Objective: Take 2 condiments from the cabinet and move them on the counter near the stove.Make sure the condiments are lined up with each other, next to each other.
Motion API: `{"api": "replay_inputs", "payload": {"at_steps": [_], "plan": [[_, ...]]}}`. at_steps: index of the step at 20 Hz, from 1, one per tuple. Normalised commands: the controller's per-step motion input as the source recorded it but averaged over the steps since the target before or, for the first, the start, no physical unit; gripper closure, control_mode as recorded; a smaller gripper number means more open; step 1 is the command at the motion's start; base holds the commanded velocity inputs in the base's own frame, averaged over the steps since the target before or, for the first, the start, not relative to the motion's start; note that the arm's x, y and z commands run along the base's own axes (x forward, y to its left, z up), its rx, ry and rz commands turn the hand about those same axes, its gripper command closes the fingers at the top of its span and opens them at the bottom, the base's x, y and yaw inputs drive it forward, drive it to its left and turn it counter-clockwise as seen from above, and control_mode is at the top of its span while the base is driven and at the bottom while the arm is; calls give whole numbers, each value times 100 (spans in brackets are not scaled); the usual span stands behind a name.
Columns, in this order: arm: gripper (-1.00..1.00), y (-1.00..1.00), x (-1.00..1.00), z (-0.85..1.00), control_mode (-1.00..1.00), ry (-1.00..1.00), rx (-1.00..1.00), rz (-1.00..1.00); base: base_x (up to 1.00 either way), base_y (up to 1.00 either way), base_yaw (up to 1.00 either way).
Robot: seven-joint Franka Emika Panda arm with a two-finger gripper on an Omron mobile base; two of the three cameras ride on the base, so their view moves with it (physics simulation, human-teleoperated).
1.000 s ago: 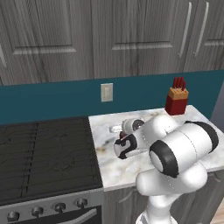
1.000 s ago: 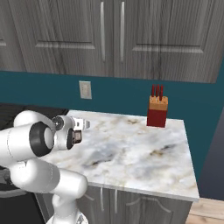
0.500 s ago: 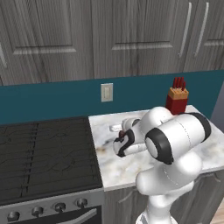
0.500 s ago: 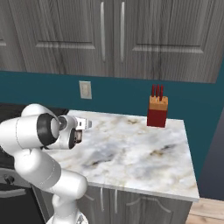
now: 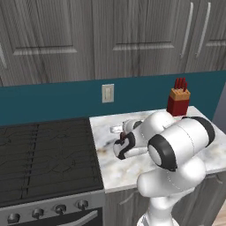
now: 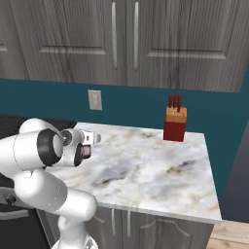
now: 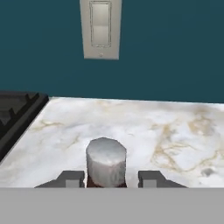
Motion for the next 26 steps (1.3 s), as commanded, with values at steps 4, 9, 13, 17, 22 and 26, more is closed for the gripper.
{"api": "replay_inputs", "payload": {"at_steps": [4,9,13,17,22,26], "plan": [[-100,0,-31,-3,-100,0,0,-1,0,0,0],[-100,0,-19,23,-100,-1,1,-2,0,0,0],[-100,-4,-41,72,-100,0,2,-1,0,0,0],[-100,-1,-46,97,-100,0,2,0,0,0,0],[-100,-13,-67,90,-100,3,0,0,0,0,0],[-100,-25,-97,53,-100,8,0,0,0,0,0]]}}
